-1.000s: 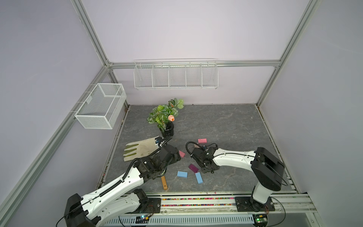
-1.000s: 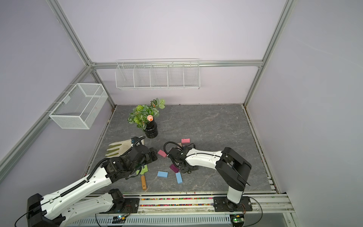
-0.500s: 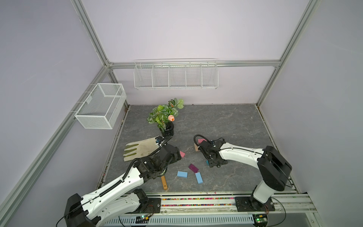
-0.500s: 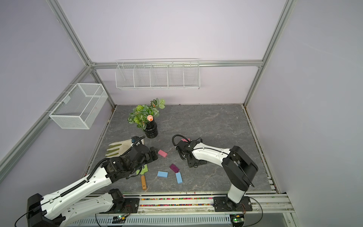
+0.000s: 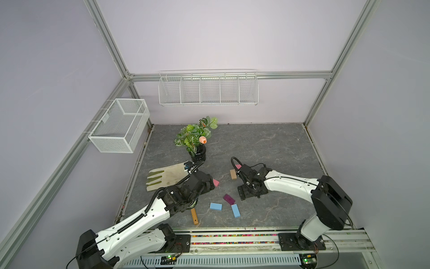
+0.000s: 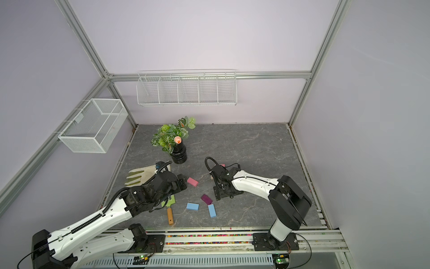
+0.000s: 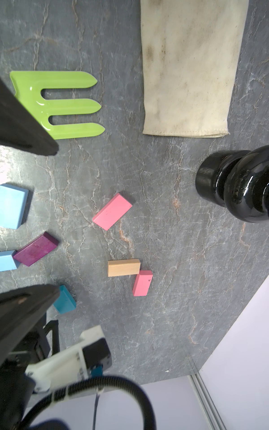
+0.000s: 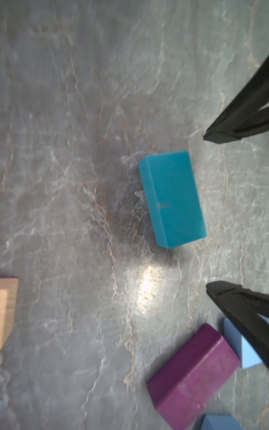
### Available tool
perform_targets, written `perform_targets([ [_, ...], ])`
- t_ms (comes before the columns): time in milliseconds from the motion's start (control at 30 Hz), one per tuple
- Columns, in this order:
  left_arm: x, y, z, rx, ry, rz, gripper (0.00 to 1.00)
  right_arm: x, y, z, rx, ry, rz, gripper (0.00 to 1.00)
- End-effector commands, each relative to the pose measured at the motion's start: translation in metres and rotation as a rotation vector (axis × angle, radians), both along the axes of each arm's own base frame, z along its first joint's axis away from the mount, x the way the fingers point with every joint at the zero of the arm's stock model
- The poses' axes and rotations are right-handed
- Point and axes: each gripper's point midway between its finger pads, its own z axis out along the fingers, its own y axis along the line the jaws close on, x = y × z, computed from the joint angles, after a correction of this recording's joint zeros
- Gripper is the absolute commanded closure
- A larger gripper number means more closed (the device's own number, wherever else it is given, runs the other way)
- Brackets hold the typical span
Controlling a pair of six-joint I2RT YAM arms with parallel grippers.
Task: Assemble the number 8 with building blocks
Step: Pick up the building block from the center of the board.
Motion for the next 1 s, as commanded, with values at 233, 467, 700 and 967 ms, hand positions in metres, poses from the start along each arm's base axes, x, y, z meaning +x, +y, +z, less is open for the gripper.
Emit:
perform_targets([
  [233,-0.001,0.006,0.0,-0.001,-0.011,0.016,0.09,0.013,0.002,-0.014,0.038,0.065,0.077,0.01],
  [467,-0.001,0.005,0.0,0.002,-0.009,0.015,0.09,0.016,0.006,-0.026,0.024,0.091,0.085,0.2],
  [700,0.0,0.005,-0.002,0.006,-0.007,0.018,0.09,0.013,0.01,-0.027,0.076,0.096,0.021,0.78],
  [967,0.0,0.004,-0.003,0.004,-0.008,0.02,0.09,0.041,0.03,0.002,0.16,-0.009,-0.121,0.78],
])
